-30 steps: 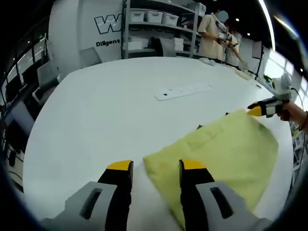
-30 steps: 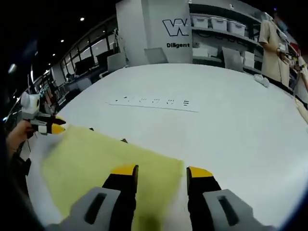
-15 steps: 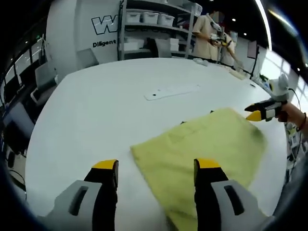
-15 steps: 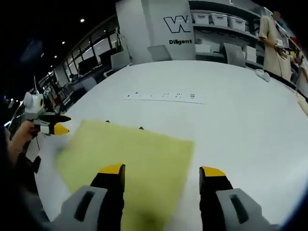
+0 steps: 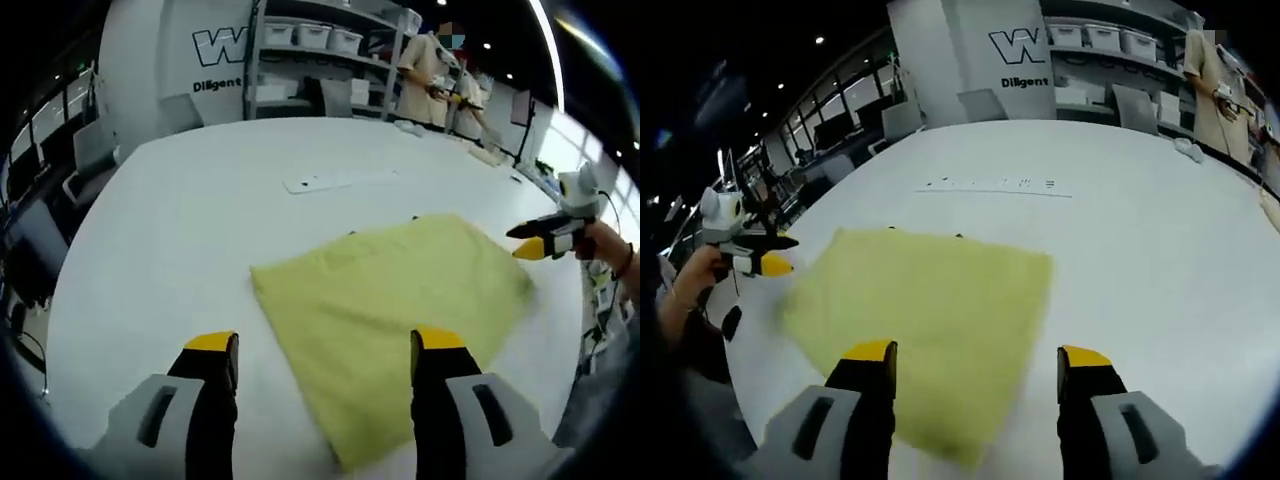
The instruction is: Fold the garment on the visible template until the final outline fits inside the template.
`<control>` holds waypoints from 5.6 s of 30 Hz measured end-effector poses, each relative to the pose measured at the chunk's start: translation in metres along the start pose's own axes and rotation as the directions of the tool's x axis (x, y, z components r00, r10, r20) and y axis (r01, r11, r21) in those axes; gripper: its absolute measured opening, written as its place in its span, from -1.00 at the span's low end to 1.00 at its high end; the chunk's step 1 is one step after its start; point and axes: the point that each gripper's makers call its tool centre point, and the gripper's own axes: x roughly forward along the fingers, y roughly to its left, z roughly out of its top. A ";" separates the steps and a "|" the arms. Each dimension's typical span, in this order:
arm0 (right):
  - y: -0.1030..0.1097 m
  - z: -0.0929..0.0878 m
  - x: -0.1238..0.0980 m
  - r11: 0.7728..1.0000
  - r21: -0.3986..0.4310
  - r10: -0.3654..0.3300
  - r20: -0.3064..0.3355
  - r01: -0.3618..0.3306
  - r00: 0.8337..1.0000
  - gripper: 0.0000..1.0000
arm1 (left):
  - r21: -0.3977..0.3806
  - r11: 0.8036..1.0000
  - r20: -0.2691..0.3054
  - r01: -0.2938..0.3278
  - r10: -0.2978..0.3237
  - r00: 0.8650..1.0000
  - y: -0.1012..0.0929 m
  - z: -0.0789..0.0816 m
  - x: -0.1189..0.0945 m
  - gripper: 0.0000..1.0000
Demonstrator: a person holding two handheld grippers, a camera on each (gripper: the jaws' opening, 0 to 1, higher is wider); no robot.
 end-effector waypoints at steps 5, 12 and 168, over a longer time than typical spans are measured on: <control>0.002 -0.011 -0.008 1.000 0.001 0.017 -0.005 -0.017 1.000 0.20 | -0.003 1.000 -0.006 0.008 -0.008 1.000 -0.005 -0.008 -0.007 0.32; 0.007 -0.033 -0.017 1.000 -0.012 0.029 -0.029 -0.029 0.999 0.14 | -0.035 0.999 -0.014 0.032 -0.033 0.999 -0.010 -0.026 -0.015 0.25; 0.096 -0.071 -0.138 1.000 -0.023 0.009 0.089 -0.007 0.996 0.98 | -0.053 0.998 0.007 0.032 -0.032 0.999 -0.067 -0.100 -0.143 0.98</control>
